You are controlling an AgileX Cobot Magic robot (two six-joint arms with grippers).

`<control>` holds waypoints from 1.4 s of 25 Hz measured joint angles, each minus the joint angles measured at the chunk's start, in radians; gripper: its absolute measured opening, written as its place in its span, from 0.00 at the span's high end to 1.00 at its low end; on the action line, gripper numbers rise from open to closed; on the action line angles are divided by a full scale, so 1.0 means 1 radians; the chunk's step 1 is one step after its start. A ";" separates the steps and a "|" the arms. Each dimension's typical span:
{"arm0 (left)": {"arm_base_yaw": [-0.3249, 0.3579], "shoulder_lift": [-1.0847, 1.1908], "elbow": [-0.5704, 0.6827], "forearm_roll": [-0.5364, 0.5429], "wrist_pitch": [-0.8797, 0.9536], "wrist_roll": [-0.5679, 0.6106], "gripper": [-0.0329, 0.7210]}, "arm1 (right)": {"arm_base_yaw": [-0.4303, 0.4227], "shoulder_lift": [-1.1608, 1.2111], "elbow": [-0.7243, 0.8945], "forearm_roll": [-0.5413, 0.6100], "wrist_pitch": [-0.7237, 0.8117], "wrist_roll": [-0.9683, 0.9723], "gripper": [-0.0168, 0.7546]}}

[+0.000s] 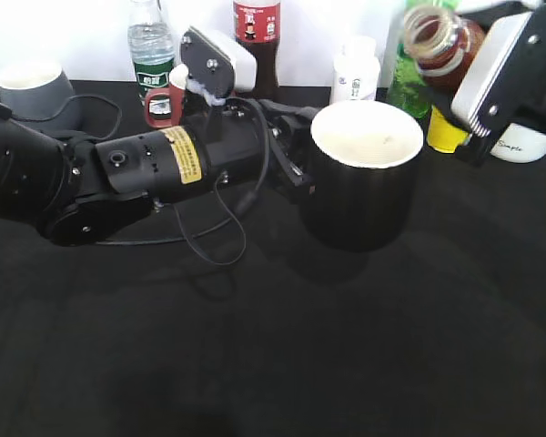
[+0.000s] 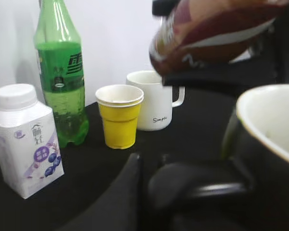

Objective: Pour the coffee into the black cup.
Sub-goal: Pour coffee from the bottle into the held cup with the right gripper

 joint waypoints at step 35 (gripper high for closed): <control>0.000 0.000 -0.001 0.020 -0.009 0.000 0.88 | 0.000 0.000 -0.039 -0.001 -0.015 -0.526 0.29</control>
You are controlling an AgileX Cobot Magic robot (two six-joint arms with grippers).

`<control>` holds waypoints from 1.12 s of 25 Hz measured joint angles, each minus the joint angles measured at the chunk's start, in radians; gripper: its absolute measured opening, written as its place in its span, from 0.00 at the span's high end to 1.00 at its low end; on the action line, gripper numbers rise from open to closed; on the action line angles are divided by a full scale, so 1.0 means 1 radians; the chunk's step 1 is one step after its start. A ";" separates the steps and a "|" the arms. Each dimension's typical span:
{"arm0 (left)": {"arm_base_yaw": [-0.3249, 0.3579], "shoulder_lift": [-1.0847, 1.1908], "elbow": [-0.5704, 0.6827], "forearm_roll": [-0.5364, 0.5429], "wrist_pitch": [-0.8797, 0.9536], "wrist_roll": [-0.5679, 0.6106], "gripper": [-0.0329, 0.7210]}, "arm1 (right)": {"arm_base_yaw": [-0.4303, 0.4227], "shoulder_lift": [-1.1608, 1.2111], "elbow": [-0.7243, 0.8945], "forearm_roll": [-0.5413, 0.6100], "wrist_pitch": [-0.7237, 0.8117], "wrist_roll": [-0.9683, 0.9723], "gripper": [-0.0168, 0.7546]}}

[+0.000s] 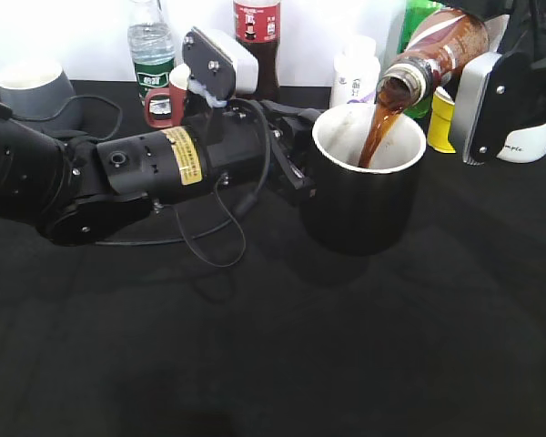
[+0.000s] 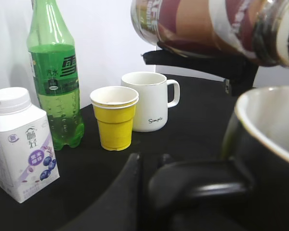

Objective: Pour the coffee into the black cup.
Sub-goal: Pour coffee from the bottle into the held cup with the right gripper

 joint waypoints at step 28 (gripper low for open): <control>0.000 0.001 0.000 0.008 0.018 0.001 0.88 | 0.000 -0.001 -0.005 0.049 -0.082 -0.214 0.29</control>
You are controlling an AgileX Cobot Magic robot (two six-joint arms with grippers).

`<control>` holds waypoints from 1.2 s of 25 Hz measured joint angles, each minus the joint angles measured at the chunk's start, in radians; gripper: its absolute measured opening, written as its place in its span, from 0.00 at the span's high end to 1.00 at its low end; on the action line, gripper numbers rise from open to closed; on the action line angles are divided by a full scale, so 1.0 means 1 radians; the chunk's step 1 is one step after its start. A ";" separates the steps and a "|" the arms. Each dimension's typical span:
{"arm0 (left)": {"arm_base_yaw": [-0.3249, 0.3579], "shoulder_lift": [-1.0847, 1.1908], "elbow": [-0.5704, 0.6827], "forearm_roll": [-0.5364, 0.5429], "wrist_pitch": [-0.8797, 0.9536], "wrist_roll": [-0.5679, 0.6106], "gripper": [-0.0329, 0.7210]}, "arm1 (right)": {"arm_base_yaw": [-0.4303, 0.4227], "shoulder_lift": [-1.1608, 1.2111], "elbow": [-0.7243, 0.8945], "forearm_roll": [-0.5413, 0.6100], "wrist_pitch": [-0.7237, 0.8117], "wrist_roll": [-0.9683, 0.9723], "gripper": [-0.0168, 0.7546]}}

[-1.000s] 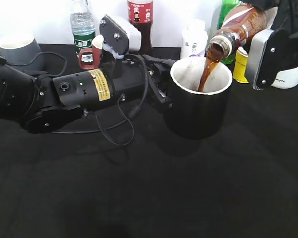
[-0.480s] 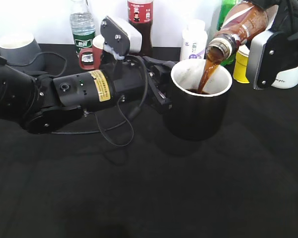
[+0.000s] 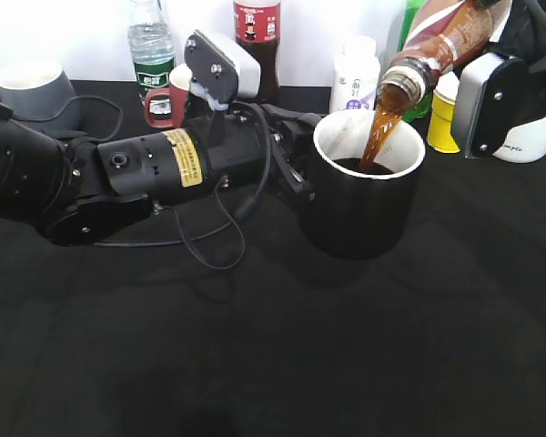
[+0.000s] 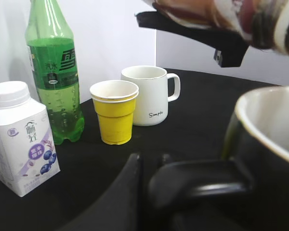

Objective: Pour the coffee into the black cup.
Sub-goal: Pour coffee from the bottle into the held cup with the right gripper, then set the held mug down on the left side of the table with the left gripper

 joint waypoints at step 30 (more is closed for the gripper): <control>0.506 0.130 0.246 -0.404 -0.247 0.236 0.88 | 0.000 0.021 0.000 -0.029 0.160 1.619 0.29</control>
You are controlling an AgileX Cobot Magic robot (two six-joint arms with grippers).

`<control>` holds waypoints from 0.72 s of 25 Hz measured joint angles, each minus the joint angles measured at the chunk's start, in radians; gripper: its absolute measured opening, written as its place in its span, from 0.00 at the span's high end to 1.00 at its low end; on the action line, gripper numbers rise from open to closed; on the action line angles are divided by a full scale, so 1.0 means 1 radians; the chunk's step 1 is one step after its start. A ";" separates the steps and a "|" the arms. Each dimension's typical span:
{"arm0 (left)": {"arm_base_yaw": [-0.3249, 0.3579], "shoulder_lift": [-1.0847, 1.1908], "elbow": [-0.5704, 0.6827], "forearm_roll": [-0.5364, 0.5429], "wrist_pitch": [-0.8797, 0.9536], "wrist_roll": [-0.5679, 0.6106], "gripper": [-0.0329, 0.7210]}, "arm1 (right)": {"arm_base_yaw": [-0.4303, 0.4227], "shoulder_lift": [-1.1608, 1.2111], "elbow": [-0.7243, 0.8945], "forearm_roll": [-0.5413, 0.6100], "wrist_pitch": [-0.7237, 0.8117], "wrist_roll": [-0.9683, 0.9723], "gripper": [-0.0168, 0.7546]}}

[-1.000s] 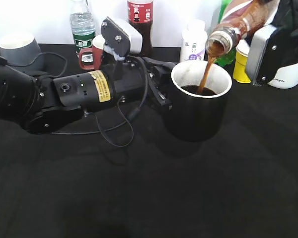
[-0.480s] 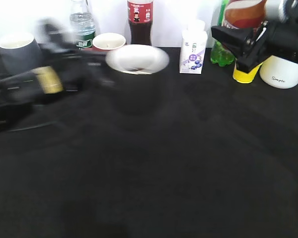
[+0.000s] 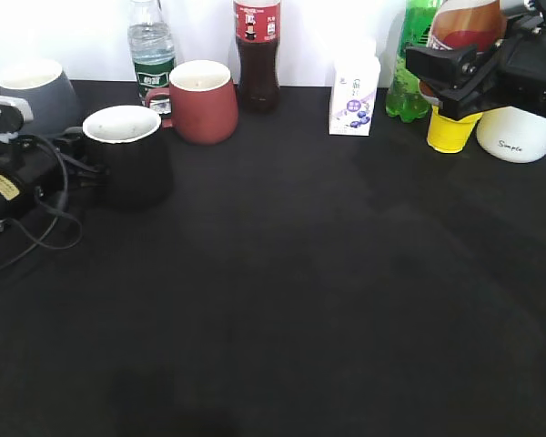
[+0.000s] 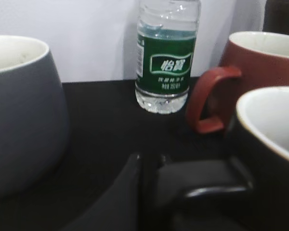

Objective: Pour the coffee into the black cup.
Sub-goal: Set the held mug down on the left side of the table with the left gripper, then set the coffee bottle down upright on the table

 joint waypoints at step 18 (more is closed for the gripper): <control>-0.072 -0.391 0.386 0.097 -0.012 -0.040 0.60 | 0.000 0.114 0.000 0.233 0.025 0.001 0.29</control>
